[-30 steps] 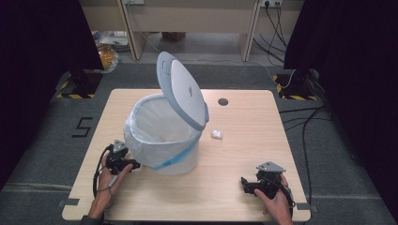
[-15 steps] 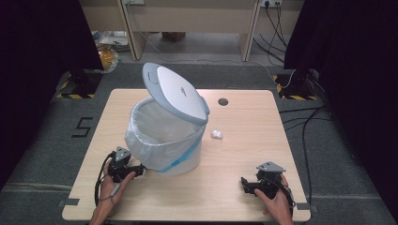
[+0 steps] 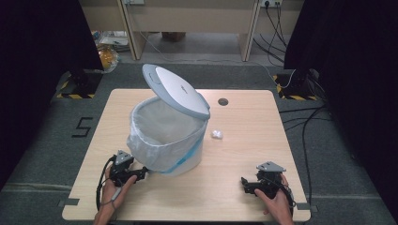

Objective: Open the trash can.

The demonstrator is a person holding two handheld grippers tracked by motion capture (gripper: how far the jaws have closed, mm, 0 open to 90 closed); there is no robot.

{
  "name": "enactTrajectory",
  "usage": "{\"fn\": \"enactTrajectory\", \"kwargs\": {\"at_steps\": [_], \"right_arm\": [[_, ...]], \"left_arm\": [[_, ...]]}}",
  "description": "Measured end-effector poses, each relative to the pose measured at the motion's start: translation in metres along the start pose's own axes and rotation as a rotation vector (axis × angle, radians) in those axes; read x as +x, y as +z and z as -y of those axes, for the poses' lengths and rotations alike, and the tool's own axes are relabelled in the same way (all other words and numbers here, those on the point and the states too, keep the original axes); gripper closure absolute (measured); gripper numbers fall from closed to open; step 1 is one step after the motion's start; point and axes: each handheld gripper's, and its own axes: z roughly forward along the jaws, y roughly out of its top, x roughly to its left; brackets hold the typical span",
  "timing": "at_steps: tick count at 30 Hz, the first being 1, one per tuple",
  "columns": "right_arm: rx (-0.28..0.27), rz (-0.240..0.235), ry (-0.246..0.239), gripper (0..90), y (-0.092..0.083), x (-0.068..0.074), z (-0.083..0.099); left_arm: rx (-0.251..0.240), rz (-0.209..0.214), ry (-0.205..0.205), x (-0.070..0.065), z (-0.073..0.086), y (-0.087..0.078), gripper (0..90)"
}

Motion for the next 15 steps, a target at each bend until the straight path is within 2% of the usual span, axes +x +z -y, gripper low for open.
{"fn": "enactTrajectory", "kwargs": {"at_steps": [4,7,15], "right_arm": [[0.0,-0.001,-0.001,0.4,0.0,0.0,0.0],[0.0,-0.001,-0.002,0.4,0.0,0.0,0.0],[0.0,-0.001,-0.002,0.4,0.0,0.0,0.0]], "left_arm": [[-0.004,0.011,0.003,-0.01,0.003,-0.001,23.4],[-0.013,-0.013,0.019,-0.016,0.004,-0.002,23.4],[-0.015,-0.005,-0.007,-0.014,0.005,-0.001,21.0]]}}
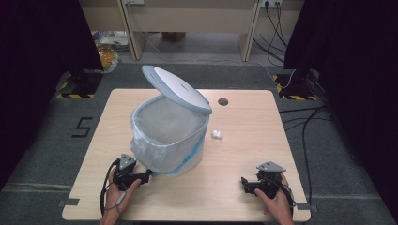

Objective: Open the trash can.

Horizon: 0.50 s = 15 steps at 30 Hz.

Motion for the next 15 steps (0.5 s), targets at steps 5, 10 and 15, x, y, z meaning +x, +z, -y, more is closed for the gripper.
{"fn": "enactTrajectory", "kwargs": {"at_steps": [5,10,15], "right_arm": [[0.0,0.0,0.0,0.4,0.0,0.0,0.0],[-0.002,0.004,-0.003,0.3,0.0007,-0.0006,-0.0008],[-0.001,0.002,-0.003,0.4,0.001,-0.0008,-0.001]], "left_arm": [[-0.001,0.003,-0.006,0.0013,0.0011,0.0,20.3],[-0.002,-0.01,-0.007,-0.0001,0.0002,0.0008,18.6],[0.005,-0.015,0.007,-0.003,-0.0051,0.0066,15.8]]}}
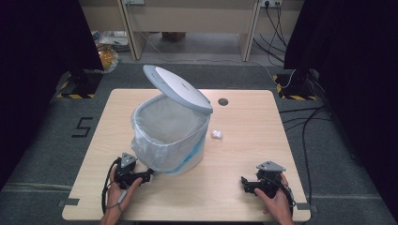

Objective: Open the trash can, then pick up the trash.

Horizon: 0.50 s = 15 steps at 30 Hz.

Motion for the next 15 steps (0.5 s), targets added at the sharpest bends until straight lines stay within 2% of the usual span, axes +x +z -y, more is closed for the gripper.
{"fn": "enactTrajectory", "kwargs": {"at_steps": [4,8,13,14,15], "right_arm": [[0.0,-0.001,0.001,0.4,0.0,0.0,0.0],[0.001,-0.002,0.003,0.4,0.0,0.0,0.0],[0.001,-0.001,0.005,1.1,0.0,0.0,-0.001],[-0.028,-0.014,-0.006,14.9,0.0,-0.001,-0.001],[-0.044,-0.026,-0.005,24.0,-0.001,-0.001,-0.002]], "left_arm": [[0.005,0.012,-0.007,-0.001,-0.003,0.004,15.3],[0.01,0.014,0.013,-0.002,-0.006,0.006,15.0],[0.009,0.028,0.002,-0.001,-0.007,0.009,14.4],[0.007,0.03,0.007,-0.002,-0.007,0.01,14.4],[0.006,0.03,0.007,-0.002,-0.008,0.01,14.4]]}}
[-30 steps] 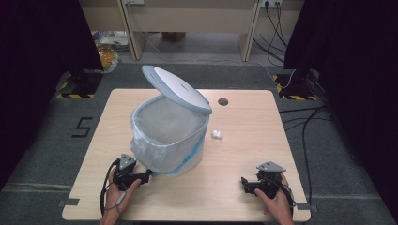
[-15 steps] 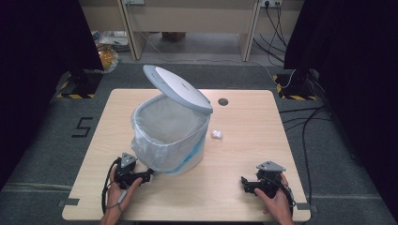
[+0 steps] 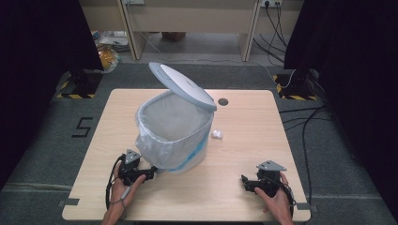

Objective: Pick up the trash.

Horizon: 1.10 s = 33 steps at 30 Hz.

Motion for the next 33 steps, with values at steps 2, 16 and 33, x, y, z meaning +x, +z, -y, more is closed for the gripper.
{"fn": "enactTrajectory", "kwargs": {"at_steps": [2,16,33], "right_arm": [[-0.032,-0.002,0.003,14.6,0.0,0.0,-0.003],[-0.168,0.002,-0.056,20.6,0.011,0.008,-0.069],[-0.153,-0.085,-0.033,33.9,0.084,0.024,-0.122]], "left_arm": [[0.004,0.002,0.008,0.0,0.0,0.0,14.5],[-0.006,0.022,0.024,-0.005,-0.004,0.006,14.4],[-0.019,0.038,0.007,-0.003,-0.001,0.007,14.5]]}}
